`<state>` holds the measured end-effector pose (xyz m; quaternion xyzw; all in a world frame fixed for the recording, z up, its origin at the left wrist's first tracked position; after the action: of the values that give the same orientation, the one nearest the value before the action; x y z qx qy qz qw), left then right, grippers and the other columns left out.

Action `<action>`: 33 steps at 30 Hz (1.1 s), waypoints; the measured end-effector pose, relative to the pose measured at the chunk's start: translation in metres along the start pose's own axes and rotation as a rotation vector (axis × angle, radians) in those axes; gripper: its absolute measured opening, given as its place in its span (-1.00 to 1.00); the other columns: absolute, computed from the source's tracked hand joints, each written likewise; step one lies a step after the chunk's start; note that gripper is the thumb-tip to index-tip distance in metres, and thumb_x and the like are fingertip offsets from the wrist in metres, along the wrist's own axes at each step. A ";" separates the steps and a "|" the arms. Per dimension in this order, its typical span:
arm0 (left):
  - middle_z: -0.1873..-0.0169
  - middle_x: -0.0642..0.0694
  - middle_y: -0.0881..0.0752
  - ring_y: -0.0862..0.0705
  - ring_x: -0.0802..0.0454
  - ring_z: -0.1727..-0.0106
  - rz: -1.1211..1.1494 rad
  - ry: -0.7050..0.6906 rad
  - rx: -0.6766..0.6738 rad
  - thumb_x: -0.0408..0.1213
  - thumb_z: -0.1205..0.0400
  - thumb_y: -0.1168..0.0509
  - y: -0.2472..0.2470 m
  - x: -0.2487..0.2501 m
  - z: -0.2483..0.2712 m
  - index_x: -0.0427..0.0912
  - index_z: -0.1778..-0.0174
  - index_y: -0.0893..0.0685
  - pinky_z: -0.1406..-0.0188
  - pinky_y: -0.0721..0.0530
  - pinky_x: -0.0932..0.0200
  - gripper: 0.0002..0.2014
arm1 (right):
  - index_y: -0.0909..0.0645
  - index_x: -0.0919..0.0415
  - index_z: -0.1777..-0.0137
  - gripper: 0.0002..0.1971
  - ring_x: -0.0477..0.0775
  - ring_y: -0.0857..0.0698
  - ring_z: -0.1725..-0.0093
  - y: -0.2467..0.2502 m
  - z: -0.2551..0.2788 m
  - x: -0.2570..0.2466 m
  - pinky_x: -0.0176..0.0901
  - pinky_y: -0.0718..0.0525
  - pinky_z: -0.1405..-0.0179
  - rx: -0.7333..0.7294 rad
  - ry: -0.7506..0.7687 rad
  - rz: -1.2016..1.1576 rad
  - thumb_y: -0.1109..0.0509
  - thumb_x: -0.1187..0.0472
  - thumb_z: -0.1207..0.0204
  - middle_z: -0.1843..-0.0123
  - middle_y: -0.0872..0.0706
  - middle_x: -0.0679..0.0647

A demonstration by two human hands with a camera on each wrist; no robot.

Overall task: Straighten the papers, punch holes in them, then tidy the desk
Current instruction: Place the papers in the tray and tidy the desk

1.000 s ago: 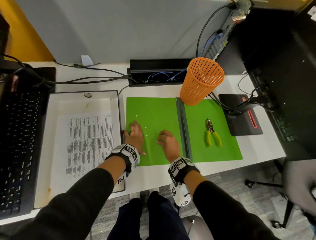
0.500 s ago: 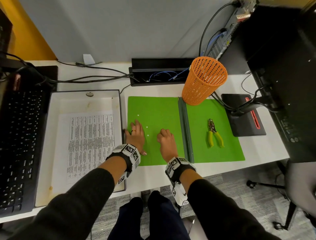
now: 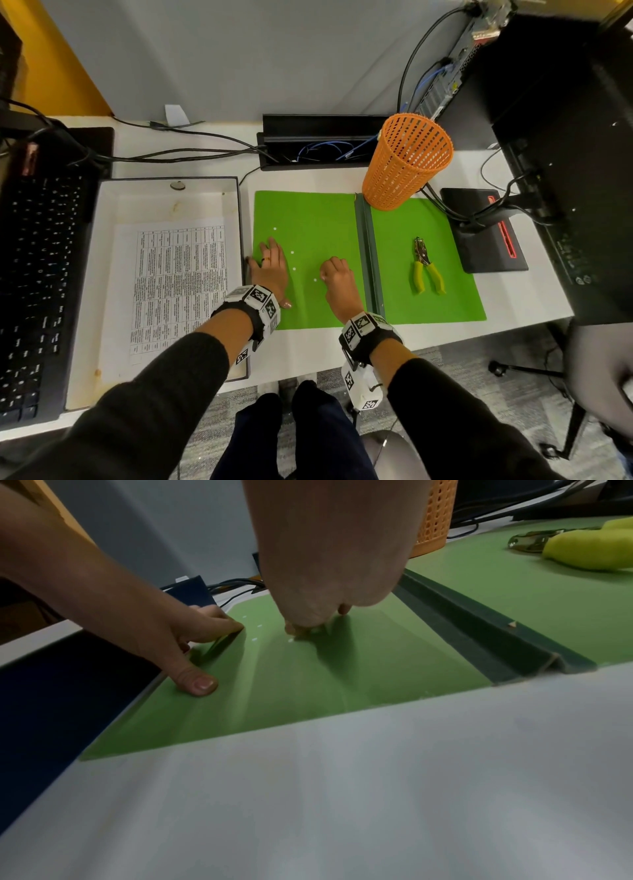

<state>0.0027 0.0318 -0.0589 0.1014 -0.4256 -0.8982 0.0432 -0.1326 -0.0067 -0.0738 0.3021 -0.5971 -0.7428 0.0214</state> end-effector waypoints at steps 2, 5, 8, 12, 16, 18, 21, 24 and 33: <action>-0.62 -0.42 0.25 0.12 -0.35 -0.66 -0.001 0.001 -0.003 0.26 -0.36 -0.45 0.000 0.000 0.000 -0.47 -0.62 0.30 -0.54 -0.22 -0.32 0.33 | -0.63 0.32 0.16 -0.87 0.22 -0.60 0.08 0.001 -0.001 -0.002 -0.08 -0.45 0.17 0.009 0.032 -0.018 -0.42 0.52 -0.37 0.12 -0.68 0.20; -0.62 -0.42 0.26 0.13 -0.35 -0.66 -0.004 0.003 -0.007 0.26 -0.36 -0.45 0.000 0.000 -0.001 -0.47 -0.61 0.31 -0.53 -0.22 -0.32 0.33 | -0.67 0.31 0.16 -0.93 0.20 -0.61 0.06 0.001 -0.002 -0.003 0.07 -0.57 0.10 0.009 0.071 -0.054 -0.48 0.37 -0.36 0.12 -0.69 0.18; -0.62 -0.42 0.25 0.12 -0.34 -0.66 -0.007 0.007 -0.007 0.26 -0.36 -0.44 0.000 0.001 0.000 -0.47 -0.62 0.31 -0.53 -0.23 -0.31 0.32 | -0.69 0.30 0.20 -0.93 0.18 -0.63 0.10 0.000 -0.002 -0.002 0.09 -0.60 0.10 0.027 0.063 -0.072 -0.51 0.35 -0.34 0.16 -0.71 0.16; -0.62 -0.42 0.25 0.12 -0.34 -0.66 -0.010 0.007 -0.007 0.26 -0.36 -0.45 0.000 0.001 -0.001 -0.47 -0.62 0.30 -0.53 -0.23 -0.32 0.33 | -0.70 0.32 0.27 -0.96 0.19 -0.63 0.16 -0.002 -0.003 -0.002 0.06 -0.59 0.15 0.058 0.072 -0.091 -0.50 0.36 -0.33 0.23 -0.71 0.16; -0.62 -0.42 0.24 0.10 -0.34 -0.66 -0.011 0.004 0.004 0.26 -0.35 -0.45 -0.001 0.000 0.000 -0.47 -0.62 0.28 -0.52 -0.24 -0.31 0.32 | -0.69 0.27 0.33 -0.88 0.16 -0.63 0.23 -0.004 -0.003 -0.003 -0.09 -0.47 0.20 0.090 0.094 -0.025 -0.59 0.39 -0.22 0.29 -0.70 0.10; -0.62 -0.42 0.24 0.10 -0.34 -0.66 -0.008 0.003 0.004 0.26 -0.35 -0.45 -0.001 0.000 0.000 -0.46 -0.62 0.28 -0.52 -0.24 -0.31 0.32 | -0.67 0.26 0.35 -0.83 0.16 -0.64 0.24 -0.004 -0.002 -0.004 -0.06 -0.53 0.21 0.098 0.132 0.023 -0.60 0.44 -0.17 0.30 -0.70 0.09; -0.62 -0.42 0.24 0.11 -0.34 -0.66 -0.008 0.002 -0.001 0.26 -0.35 -0.45 -0.002 0.000 -0.002 -0.46 -0.62 0.29 -0.53 -0.23 -0.32 0.33 | -0.67 0.28 0.30 -0.81 0.19 -0.67 0.18 -0.001 0.002 -0.009 0.05 -0.64 0.12 0.115 0.191 0.103 -0.57 0.49 -0.16 0.23 -0.70 0.13; -0.62 -0.42 0.25 0.12 -0.35 -0.66 -0.023 0.005 -0.014 0.28 -0.36 -0.44 0.000 0.000 -0.001 -0.47 -0.62 0.30 -0.53 -0.23 -0.33 0.33 | -0.65 0.31 0.27 -0.81 0.26 -0.67 -0.14 -0.001 0.004 -0.013 0.35 -0.54 -0.26 0.097 0.165 0.175 -0.55 0.51 -0.16 -0.04 -0.70 0.23; -0.61 -0.44 0.26 0.12 -0.36 -0.65 -0.030 0.008 -0.015 0.29 -0.38 -0.42 0.000 0.001 -0.001 -0.48 -0.62 0.31 -0.52 -0.23 -0.34 0.32 | -0.62 0.31 0.05 -0.91 0.19 -0.24 -0.61 -0.006 0.000 0.002 0.38 0.09 -0.56 -0.039 0.058 0.001 -0.36 0.44 -0.48 -0.53 -0.42 0.21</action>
<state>0.0016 0.0306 -0.0600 0.1110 -0.4172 -0.9015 0.0320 -0.1325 -0.0057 -0.0801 0.3228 -0.5817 -0.7453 0.0449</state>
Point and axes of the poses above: each hand's wrist, its own z-axis away from the middle knuckle, its own y-axis out of the back of the hand, x = y × z, the point moved 3 cm from there along -z, towards the middle knuckle
